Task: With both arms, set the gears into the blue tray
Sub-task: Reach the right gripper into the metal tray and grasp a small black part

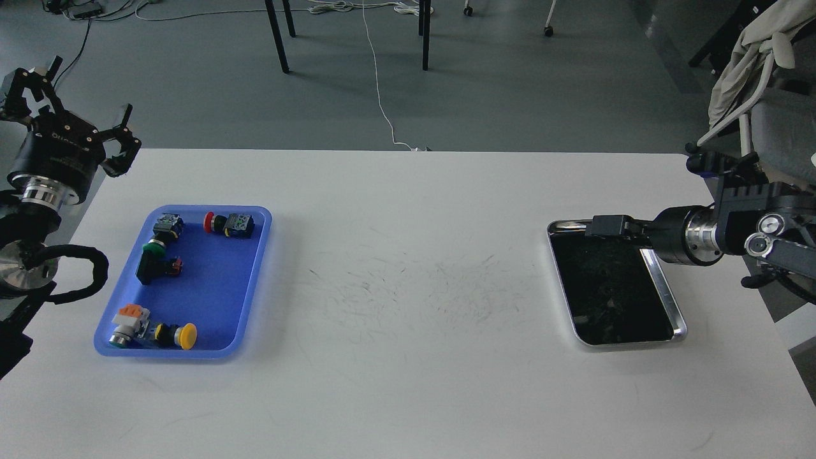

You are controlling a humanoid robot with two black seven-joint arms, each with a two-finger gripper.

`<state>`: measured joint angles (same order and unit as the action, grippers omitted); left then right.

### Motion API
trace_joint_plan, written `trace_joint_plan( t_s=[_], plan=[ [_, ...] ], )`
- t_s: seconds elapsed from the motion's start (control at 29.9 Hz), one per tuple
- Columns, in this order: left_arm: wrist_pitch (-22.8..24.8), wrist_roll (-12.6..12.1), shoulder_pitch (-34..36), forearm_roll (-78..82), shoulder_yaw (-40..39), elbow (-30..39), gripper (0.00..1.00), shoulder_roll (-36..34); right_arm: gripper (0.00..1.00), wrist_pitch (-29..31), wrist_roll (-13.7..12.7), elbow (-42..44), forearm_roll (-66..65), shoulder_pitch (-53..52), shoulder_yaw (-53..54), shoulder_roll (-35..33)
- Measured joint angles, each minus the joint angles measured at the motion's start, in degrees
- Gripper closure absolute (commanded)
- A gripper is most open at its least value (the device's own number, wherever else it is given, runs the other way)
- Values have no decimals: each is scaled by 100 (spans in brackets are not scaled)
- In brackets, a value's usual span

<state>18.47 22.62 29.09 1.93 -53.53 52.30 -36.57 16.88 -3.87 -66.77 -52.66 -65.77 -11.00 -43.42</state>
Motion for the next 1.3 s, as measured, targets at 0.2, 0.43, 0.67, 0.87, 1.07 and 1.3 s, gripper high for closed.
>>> trace_joint_plan(
  t_s=[0.2,0.43,0.67,0.87,1.07,1.3],
  plan=[
    [3,0,-5,0,0,0,1,-15,4,-8,0,390,-134,-23,-494,433],
    [0,1,-16,1,0,-1,1,-19,6,-11,1,726,-149,-164,-981,863],
    [7,14,-29,0,0,-1,1,-26,8,-11,9,841,-243,-180,-1085,1062],
    [2,14,-33,0,-4,-1,1,-26,15,-9,28,942,-269,-157,-1250,1115],
    [-10,19,-32,0,-9,-1,1,-26,30,-2,40,956,-272,-109,-1289,1140],
    [-18,20,-28,0,-9,-9,1,-26,63,-9,55,994,-273,-103,-1293,1177]
  ],
)
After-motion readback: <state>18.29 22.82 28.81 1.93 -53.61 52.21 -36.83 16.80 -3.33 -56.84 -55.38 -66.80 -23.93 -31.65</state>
